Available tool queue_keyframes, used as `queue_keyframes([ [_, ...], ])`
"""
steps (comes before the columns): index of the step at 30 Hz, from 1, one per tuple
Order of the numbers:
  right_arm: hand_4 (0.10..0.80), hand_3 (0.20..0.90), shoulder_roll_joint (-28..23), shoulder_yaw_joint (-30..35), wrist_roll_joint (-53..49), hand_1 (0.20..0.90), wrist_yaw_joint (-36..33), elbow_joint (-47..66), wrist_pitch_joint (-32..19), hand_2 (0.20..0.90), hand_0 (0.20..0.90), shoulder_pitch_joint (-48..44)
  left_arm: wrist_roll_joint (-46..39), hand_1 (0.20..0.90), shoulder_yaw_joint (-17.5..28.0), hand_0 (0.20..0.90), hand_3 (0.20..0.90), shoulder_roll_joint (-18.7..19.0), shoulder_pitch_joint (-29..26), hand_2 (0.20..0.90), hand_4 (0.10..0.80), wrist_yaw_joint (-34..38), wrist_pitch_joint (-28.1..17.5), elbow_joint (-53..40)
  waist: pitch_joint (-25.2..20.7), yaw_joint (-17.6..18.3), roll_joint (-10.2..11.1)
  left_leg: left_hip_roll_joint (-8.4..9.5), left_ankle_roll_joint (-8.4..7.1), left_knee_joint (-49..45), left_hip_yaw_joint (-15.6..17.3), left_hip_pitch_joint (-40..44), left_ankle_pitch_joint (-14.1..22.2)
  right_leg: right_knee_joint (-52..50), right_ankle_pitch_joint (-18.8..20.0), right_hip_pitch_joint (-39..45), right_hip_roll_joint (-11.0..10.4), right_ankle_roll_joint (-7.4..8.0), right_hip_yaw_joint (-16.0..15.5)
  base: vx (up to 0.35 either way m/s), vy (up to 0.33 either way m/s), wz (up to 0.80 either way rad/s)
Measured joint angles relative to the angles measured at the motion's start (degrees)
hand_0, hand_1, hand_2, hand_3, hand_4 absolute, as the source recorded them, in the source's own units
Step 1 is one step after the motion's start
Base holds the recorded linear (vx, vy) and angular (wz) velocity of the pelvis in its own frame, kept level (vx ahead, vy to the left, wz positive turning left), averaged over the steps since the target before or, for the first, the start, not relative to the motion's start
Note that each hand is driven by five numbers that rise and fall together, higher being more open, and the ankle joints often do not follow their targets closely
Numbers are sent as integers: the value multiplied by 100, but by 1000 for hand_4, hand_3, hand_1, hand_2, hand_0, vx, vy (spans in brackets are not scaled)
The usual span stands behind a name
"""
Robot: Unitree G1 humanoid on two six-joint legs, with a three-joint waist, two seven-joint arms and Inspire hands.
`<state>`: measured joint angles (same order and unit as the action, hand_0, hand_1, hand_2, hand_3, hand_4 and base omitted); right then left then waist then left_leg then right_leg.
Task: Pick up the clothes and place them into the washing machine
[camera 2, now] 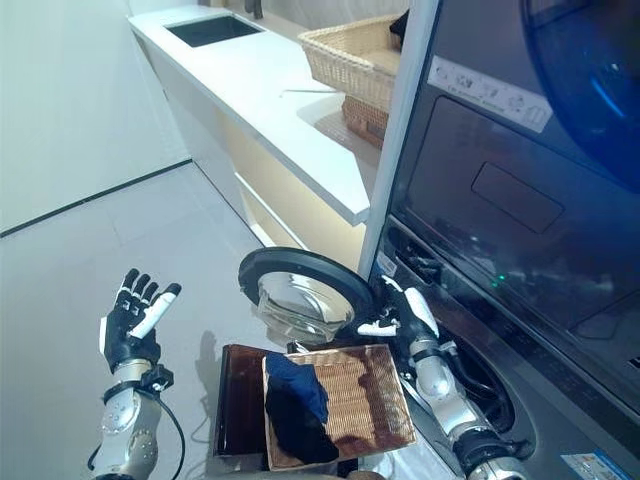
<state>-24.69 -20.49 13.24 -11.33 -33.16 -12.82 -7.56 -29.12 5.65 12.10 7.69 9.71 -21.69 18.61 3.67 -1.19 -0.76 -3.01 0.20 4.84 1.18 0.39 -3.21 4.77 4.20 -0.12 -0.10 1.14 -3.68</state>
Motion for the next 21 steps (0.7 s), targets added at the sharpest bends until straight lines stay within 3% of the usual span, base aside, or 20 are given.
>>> queue_keyframes([
  [10, 800, 900, 159, -46, 670, 900, -137, -1318, 315, 900, 900, -60, 2, 900, -12, 900, 900, -29, 0, 900, 800, -50, 14, 123, -135, -119, -143, -9, -5, 1, -16, 161, 9, 2, -13, 166, 10, -16, -5, 1, -4, -1],
  [21, 800, 900, 494, -261, 781, 900, -109, -1246, 280, 900, 900, 303, 6, 900, -24, 900, 900, -49, 28, 900, 800, 40, 77, 390, -279, 47, -141, -22, -3, 2, 68, 216, 34, 1, -8, 175, 20, -12, 89, -14, -18, -9],
])
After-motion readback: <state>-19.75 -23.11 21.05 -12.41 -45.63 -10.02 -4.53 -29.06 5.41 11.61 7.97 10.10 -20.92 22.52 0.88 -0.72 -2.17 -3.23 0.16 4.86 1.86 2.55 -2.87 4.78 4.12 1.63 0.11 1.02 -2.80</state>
